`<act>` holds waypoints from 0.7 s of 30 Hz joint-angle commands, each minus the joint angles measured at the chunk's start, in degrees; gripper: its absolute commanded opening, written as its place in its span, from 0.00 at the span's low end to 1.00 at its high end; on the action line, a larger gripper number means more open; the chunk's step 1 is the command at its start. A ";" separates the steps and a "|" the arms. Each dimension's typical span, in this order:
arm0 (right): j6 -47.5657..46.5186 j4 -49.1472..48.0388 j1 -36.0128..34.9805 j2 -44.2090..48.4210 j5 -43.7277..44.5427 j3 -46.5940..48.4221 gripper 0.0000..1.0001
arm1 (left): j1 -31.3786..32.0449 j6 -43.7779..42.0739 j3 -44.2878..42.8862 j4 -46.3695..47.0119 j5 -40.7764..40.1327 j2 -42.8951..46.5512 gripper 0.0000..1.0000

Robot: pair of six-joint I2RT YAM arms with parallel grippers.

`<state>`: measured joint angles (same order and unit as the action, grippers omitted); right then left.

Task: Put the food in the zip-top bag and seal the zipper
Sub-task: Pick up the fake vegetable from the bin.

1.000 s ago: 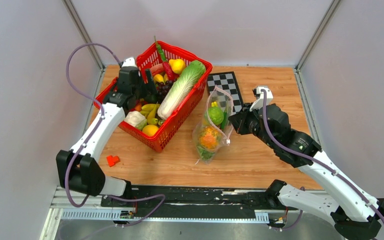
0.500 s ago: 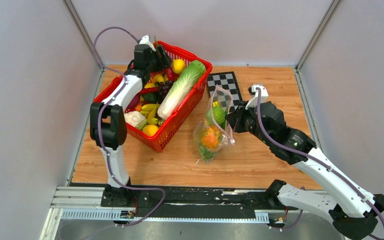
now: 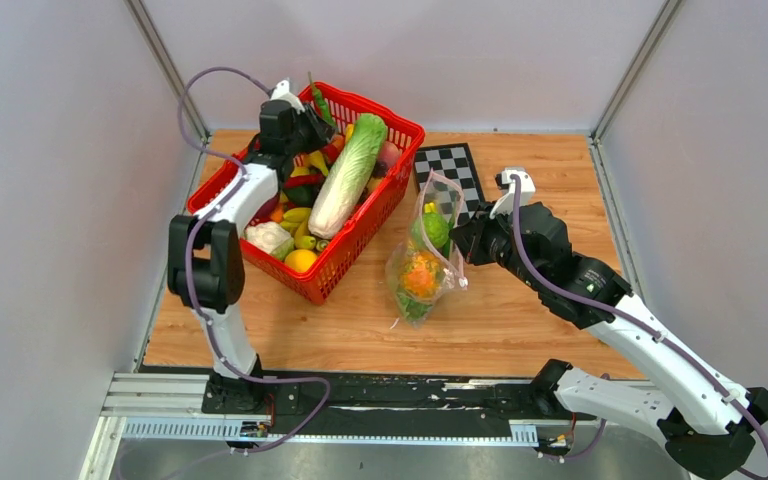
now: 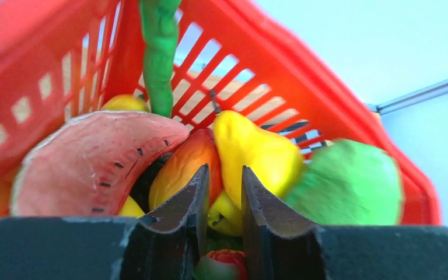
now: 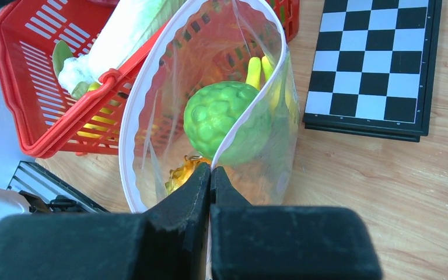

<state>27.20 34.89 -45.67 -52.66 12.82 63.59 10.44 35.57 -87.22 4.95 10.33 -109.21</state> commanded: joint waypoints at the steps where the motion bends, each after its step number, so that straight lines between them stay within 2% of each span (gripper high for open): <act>1: -0.32 -3.09 0.25 1.02 -0.88 1.63 0.00 | -0.23 -5.63 2.40 2.00 -3.15 14.20 0.06; 10: 0.20 -3.17 0.14 1.95 -0.85 0.92 0.00 | 0.19 -14.44 14.32 0.22 -11.46 34.51 0.05; 14: 0.29 -3.66 0.09 1.82 -1.11 0.92 0.00 | 1.81 -16.48 15.08 -1.69 -10.88 42.08 0.05; 19: 0.23 -4.11 0.12 1.50 -1.28 1.01 0.00 | 5.52 -11.33 12.19 -1.12 -0.23 46.70 0.05; 21: 0.37 -4.21 0.16 1.43 -1.39 1.09 0.00 | 8.97 -10.43 10.10 0.06 4.33 46.62 0.05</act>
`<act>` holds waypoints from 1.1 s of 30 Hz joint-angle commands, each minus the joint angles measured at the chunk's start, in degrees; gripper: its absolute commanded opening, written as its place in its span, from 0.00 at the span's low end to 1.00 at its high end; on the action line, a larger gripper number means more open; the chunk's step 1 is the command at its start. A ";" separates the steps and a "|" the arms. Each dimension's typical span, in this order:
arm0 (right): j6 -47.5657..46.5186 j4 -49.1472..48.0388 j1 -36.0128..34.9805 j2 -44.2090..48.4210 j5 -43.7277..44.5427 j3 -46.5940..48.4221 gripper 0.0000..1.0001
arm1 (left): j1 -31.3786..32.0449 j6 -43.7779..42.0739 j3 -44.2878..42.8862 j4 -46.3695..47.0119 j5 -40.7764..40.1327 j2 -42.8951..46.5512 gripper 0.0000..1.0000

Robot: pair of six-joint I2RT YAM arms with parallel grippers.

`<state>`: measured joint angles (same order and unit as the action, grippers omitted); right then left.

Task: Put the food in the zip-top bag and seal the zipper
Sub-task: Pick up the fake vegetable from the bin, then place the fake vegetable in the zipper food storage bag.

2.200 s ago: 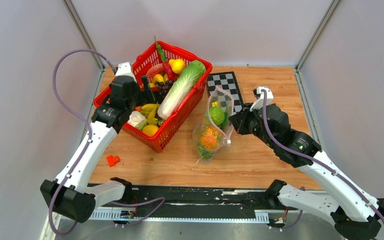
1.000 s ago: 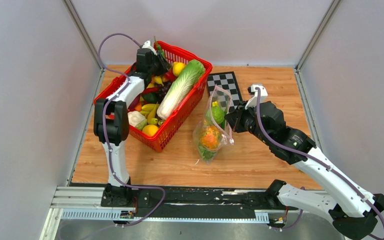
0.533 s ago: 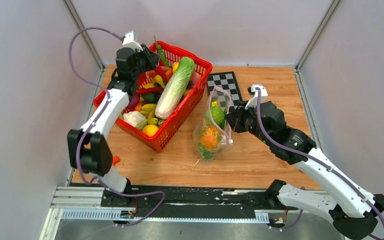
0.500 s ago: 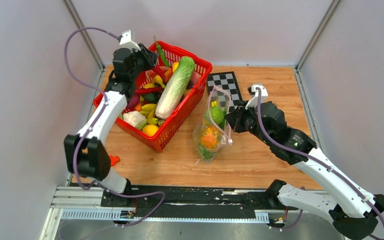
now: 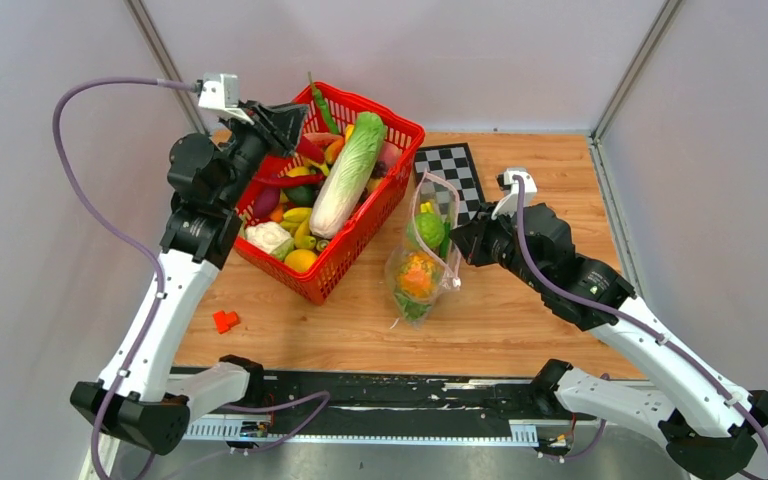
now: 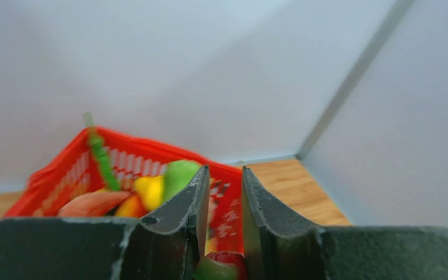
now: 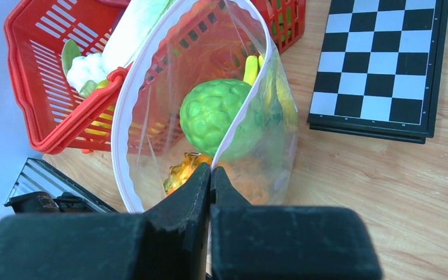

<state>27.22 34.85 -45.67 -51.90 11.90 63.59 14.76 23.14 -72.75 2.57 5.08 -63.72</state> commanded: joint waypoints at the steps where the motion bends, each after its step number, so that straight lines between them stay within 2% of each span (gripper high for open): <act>1: 0.48 -4.25 0.20 0.70 -0.52 1.09 0.00 | 6.59 2.50 -5.10 3.38 11.71 0.87 0.06; 6: 0.63 -4.90 0.19 1.39 -0.63 0.97 0.00 | 17.67 3.19 -9.82 6.37 23.30 -4.22 0.06; 10: 0.94 -5.08 0.14 2.35 0.10 0.49 0.00 | 21.86 5.67 -10.24 8.68 25.30 -7.29 0.06; 19: 0.98 -5.44 0.17 3.38 0.14 -0.20 0.00 | 24.67 16.71 -4.44 19.79 26.97 -12.63 0.06; 23: 0.99 -5.23 0.16 3.48 0.53 -0.31 0.00 | 25.14 21.70 -2.78 19.36 28.10 -14.13 0.06; 27: 0.96 -5.07 0.15 3.53 1.23 -0.41 0.00 | 26.57 27.77 2.24 23.14 25.91 -13.55 0.06; 33: 1.08 -4.71 0.14 3.61 1.63 -0.22 0.00 | 28.56 27.01 5.33 18.59 20.21 -13.85 0.09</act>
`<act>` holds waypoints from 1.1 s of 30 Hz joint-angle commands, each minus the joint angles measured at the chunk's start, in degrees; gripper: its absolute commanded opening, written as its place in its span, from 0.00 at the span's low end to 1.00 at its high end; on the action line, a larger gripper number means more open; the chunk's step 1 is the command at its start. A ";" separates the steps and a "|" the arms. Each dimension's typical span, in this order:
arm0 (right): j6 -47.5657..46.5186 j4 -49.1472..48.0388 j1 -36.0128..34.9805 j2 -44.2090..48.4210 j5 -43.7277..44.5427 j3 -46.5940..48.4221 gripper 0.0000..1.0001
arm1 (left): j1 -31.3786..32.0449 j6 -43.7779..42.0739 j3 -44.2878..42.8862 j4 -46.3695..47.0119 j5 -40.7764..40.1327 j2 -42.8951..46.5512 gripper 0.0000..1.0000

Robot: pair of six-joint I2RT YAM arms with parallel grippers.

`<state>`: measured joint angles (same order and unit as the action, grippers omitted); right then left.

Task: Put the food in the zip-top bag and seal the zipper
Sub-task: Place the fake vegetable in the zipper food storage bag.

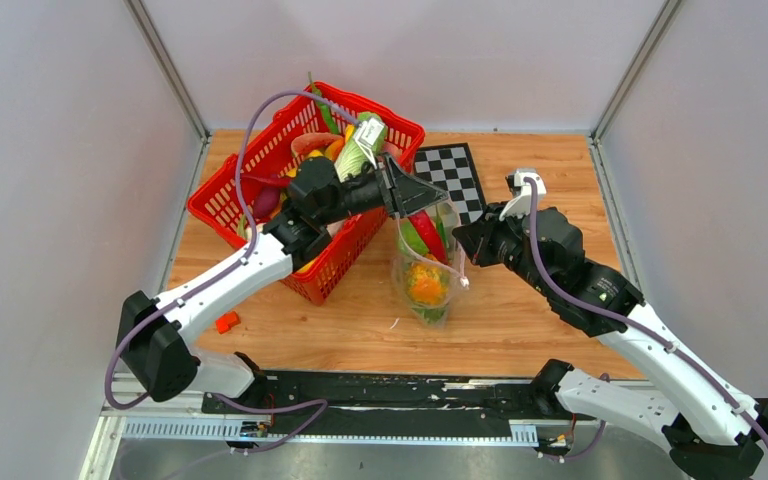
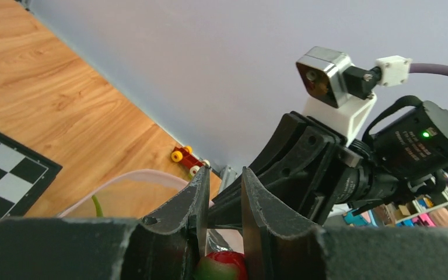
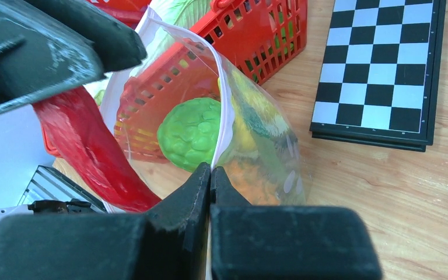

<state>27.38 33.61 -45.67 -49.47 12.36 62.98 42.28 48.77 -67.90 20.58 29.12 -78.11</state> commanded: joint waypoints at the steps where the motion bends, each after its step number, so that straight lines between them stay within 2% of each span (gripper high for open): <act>1: 0.99 -3.48 0.13 1.24 1.20 0.34 0.00 | 1.50 1.07 0.45 0.41 -4.31 0.17 0.11; 5: 1.21 -3.46 0.15 1.56 1.39 0.21 0.00 | 3.14 0.99 -0.79 -1.24 -4.43 -2.11 0.20; 8: 1.15 -3.26 0.23 1.76 1.76 0.30 0.00 | 3.67 -1.00 -1.54 -4.57 -5.08 -2.71 0.45; 11: 1.12 -2.85 0.18 2.01 2.12 0.40 0.00 | 3.85 -7.33 -4.25 -13.46 -8.75 -1.65 0.60; 14: 1.01 -2.84 0.14 2.14 2.23 0.30 0.00 | 3.88 -13.15 -7.40 -19.74 -11.75 -0.60 0.79; 17: 0.95 -2.93 0.14 1.84 2.10 0.43 0.00 | 3.93 -17.17 -10.42 -22.65 -11.49 -0.01 0.85; 24: 0.69 -3.19 0.14 1.15 1.26 0.48 0.00 | 3.95 -24.69 -15.55 -26.46 -10.01 1.79 0.90; 30: -1.39 -4.93 0.16 1.43 -0.78 0.13 0.00 | 3.86 -38.34 -16.41 -37.75 -23.85 2.90 0.98; 33: -2.07 -4.64 0.14 0.99 -0.85 0.38 0.00 | 3.86 -43.14 -17.44 -41.52 -24.87 1.48 0.98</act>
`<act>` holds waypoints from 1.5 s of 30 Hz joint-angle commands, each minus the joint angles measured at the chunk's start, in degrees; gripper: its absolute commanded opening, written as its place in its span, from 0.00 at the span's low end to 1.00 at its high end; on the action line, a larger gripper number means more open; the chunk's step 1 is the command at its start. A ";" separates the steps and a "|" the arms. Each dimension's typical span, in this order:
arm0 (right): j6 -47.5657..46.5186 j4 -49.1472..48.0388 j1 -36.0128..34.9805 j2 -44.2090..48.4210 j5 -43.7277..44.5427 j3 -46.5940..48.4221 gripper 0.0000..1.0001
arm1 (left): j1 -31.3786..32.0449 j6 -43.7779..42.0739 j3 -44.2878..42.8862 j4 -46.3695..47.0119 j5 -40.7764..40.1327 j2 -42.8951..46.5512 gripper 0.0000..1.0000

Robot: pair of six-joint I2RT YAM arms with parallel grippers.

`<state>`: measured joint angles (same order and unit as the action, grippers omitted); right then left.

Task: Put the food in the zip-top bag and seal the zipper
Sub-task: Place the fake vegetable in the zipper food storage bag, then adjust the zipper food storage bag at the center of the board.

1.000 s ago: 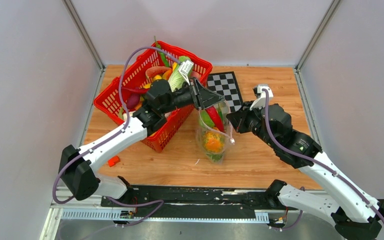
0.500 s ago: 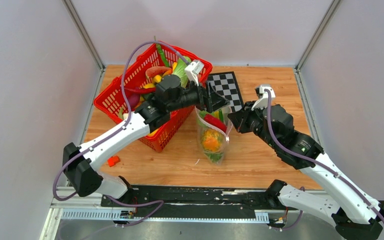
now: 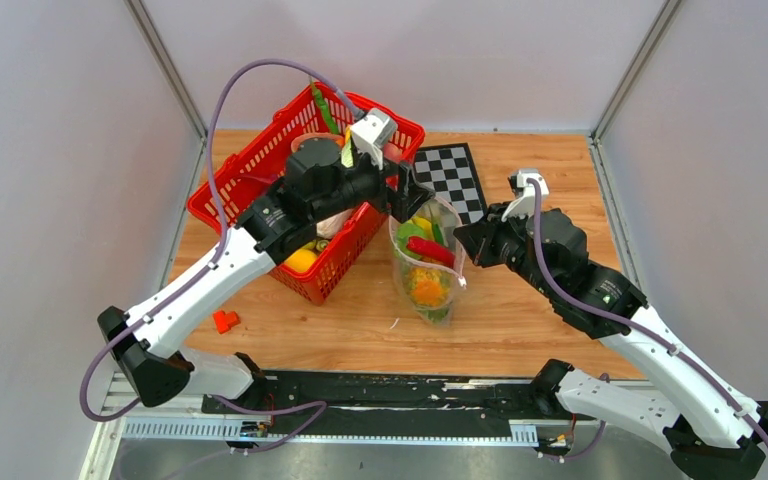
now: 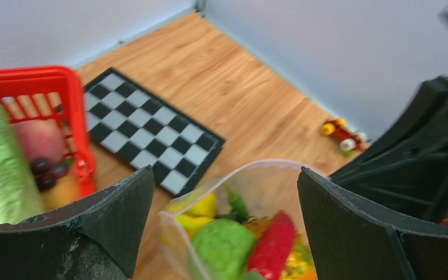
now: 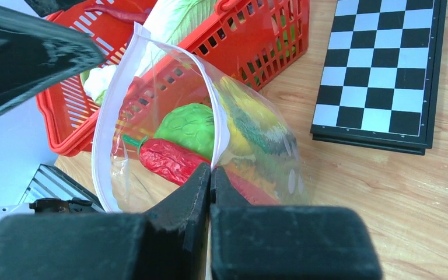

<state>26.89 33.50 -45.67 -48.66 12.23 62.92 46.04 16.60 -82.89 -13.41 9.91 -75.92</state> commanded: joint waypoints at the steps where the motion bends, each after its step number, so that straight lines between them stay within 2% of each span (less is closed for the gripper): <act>1: -1.71 -4.42 0.14 0.02 -0.74 0.57 0.00 | 0.10 -12.57 -2.71 -8.28 -4.83 -1.03 0.98; 5: -2.02 -3.92 0.23 -0.35 -0.72 0.45 0.00 | -0.09 -18.65 -3.26 -9.97 -0.46 -1.70 0.94; 8: -1.99 -3.83 0.16 -0.38 -0.59 0.28 0.00 | -1.39 -22.02 -6.70 -14.19 7.21 -3.67 0.94; 13: -2.07 -3.78 0.14 -0.47 -0.82 0.32 0.00 | -1.74 -28.61 -9.82 -18.24 9.28 -6.73 0.84; 19: -3.32 -4.05 0.14 -0.72 -2.22 0.39 0.00 | -1.74 -39.75 -19.54 -31.18 11.11 -12.86 0.72; 21: -3.81 -3.81 0.18 -0.64 -1.92 0.44 0.00 | -1.74 -41.20 -21.75 -32.93 11.86 -14.51 0.65; 27: -4.61 -3.79 0.21 -0.20 -1.57 0.28 0.00 | -1.74 -41.47 -22.67 -32.66 13.20 -16.53 0.24; 31: -5.09 -3.92 0.16 0.35 -0.95 -0.15 0.00 | -1.74 -41.44 -21.40 -31.04 12.73 -16.18 0.05; 32: -5.20 -3.81 0.14 0.61 -0.51 -0.24 0.02 | -1.74 -41.06 -21.08 -30.35 12.20 -16.05 0.00; 33: -5.42 -3.61 0.16 0.94 -0.07 -0.28 0.07 | -1.74 -40.64 -20.66 -29.67 11.74 -15.75 0.00; 34: -5.87 -3.30 0.22 1.35 0.18 -0.40 0.16 | -1.72 -40.52 -20.30 -29.09 11.26 -15.56 0.00; 40: -9.78 -1.21 0.19 8.89 3.84 -3.03 0.48 | -1.98 -37.65 -19.63 -26.26 7.04 -16.01 0.00; 42: -10.97 -1.91 0.24 13.78 4.65 -5.41 0.53 | -2.45 -36.43 -19.88 -25.86 6.93 -16.62 0.00; 45: -13.24 -4.86 0.22 20.94 2.03 -9.95 0.56 | -2.86 -35.38 -20.20 -25.25 7.05 -17.14 0.00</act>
<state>17.50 32.88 -45.67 -34.48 14.44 56.58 43.97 -21.43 -102.37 -41.91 17.80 -92.84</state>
